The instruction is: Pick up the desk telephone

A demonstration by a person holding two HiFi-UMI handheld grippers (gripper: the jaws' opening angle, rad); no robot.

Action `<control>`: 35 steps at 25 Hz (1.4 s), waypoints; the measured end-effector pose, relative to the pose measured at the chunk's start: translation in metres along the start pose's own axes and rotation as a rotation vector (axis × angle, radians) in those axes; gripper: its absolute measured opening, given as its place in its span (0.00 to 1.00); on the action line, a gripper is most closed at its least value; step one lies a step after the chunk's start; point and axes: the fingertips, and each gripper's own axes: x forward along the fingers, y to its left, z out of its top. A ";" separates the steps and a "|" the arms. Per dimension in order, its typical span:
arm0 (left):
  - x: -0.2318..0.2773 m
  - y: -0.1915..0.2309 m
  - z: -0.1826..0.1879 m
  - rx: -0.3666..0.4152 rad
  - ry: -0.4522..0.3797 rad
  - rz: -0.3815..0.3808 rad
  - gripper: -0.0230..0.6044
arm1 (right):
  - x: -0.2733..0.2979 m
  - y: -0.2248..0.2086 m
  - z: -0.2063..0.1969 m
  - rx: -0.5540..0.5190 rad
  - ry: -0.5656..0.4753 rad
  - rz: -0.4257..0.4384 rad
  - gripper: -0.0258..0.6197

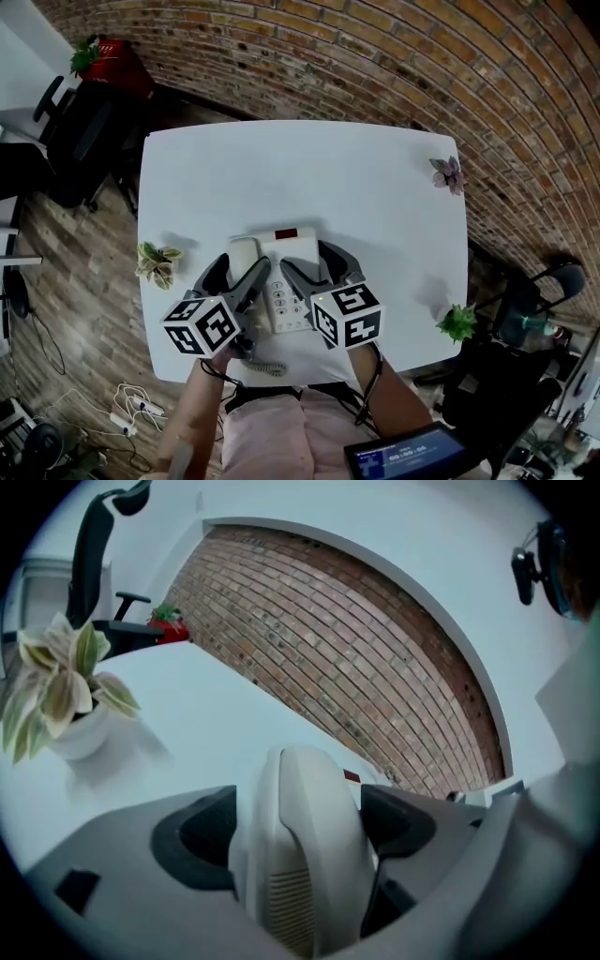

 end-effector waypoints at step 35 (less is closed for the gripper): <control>-0.017 -0.024 0.007 0.174 -0.120 -0.048 0.59 | -0.004 0.003 0.002 0.031 -0.011 0.192 0.65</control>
